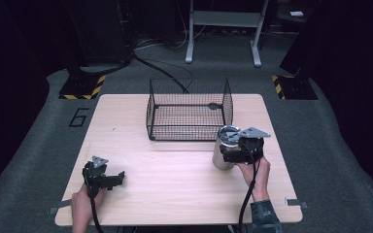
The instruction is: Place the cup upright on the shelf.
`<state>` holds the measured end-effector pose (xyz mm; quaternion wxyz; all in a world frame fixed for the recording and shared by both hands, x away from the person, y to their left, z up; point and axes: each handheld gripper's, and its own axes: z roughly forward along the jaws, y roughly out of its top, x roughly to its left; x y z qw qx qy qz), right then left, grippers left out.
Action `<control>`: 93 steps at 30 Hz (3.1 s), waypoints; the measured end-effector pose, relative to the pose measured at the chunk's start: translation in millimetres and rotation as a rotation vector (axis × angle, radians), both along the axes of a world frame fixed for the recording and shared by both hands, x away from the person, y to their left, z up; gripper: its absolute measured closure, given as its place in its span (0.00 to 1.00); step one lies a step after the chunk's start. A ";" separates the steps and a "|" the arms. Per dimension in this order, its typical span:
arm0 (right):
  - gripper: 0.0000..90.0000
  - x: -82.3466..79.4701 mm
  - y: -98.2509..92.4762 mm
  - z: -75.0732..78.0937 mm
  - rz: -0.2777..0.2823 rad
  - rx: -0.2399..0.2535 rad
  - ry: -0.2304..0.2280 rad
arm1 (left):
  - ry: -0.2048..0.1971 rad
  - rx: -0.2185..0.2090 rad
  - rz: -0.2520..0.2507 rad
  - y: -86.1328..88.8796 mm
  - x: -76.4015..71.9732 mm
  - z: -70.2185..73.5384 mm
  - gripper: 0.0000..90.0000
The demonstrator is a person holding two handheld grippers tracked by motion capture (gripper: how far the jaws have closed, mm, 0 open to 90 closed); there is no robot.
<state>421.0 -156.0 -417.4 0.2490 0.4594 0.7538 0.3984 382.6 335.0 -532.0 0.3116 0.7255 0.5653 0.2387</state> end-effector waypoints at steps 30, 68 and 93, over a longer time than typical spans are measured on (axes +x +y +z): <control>0.04 10.4 11.5 1.1 -0.030 0.035 -0.048 | -0.004 0.002 -0.001 0.1 0.1 -0.1 0.00; 0.04 11.0 5.8 12.3 0.001 0.028 -0.053 | -0.009 0.002 0.002 -0.1 0.2 -0.4 0.00; 0.04 10.8 5.0 44.1 0.050 0.046 -0.063 | 0.000 0.000 -0.002 0.1 0.0 0.0 0.00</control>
